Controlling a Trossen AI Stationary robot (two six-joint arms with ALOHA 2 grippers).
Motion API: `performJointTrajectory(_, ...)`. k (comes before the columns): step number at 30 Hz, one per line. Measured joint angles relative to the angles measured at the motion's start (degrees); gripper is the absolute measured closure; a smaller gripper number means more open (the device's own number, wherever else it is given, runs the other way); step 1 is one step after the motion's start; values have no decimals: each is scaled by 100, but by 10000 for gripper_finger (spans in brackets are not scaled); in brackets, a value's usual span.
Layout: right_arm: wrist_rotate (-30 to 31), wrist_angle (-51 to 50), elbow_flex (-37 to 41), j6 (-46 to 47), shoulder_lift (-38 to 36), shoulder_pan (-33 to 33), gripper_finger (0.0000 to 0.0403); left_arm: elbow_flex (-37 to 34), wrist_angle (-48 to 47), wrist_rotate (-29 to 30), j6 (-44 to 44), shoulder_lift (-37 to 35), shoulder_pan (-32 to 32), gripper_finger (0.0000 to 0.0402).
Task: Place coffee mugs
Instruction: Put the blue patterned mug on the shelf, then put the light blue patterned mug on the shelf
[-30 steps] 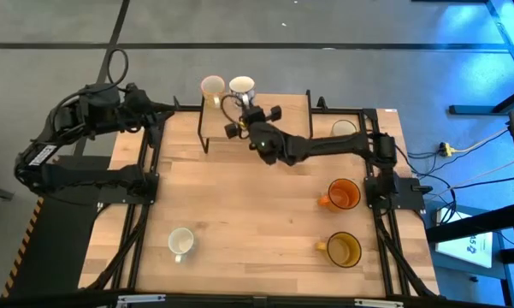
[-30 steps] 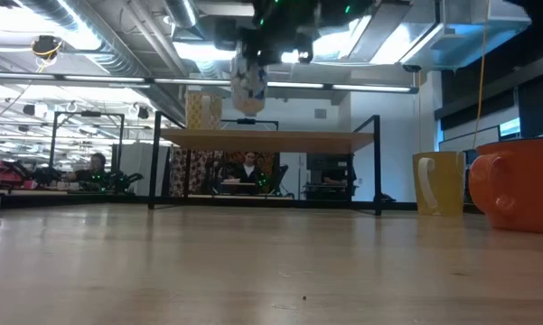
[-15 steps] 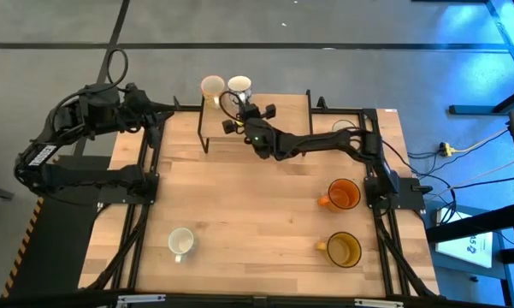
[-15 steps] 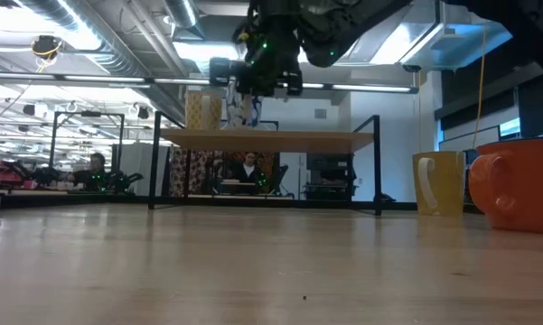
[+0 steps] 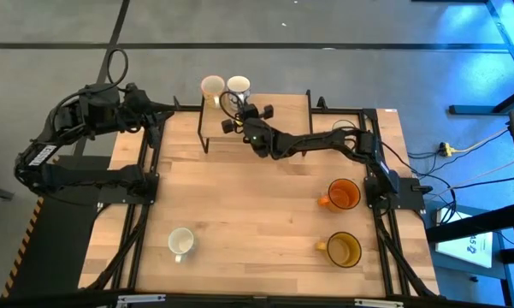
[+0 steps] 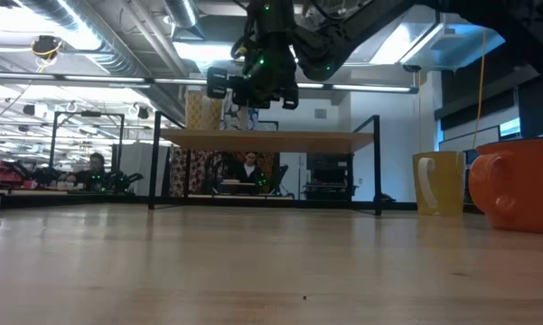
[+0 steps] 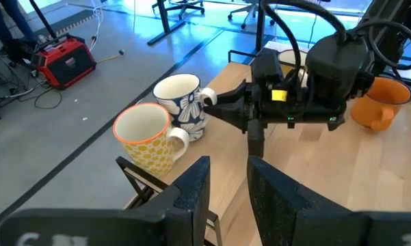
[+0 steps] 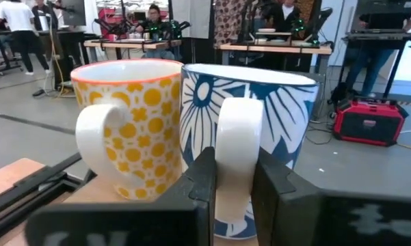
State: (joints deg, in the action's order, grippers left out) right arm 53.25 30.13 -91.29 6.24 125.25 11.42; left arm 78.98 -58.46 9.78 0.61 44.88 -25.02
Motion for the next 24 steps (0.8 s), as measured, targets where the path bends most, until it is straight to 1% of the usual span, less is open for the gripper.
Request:
performJointTrajectory(3, -58, -2, 0, 0, 0, 26, 362, 0, 0, 0, -7, 0, 0, 310)
performJointTrajectory(4, -64, 0, 0, 0, 0, 26, 356, 0, 0, 0, -8, 0, 0, 310)
performJointTrajectory(10, -261, -31, 0, -1, 2, 22, 294, 0, 0, 0, -12, 0, 0, 310)
performJointTrajectory(14, -265, -68, 0, -25, 2, 18, 259, -2, 0, 0, -14, 0, 0, 310)
performJointTrajectory(16, -122, -70, 0, -56, 2, 3, 241, -2, 0, 0, -14, 0, 0, 310)
performJointTrajectory(18, 145, -74, 2, -128, -13, -48, 223, -2, 0, 0, -16, 0, 0, 310)
performJointTrajectory(20, 427, -84, 7, -391, -73, -131, 207, -2, 0, 0, -16, 0, 0, 310)
performJointTrajectory(24, 565, -257, 8, -809, -419, -453, 186, -4, -4, 0, -5, 0, 0, 310)
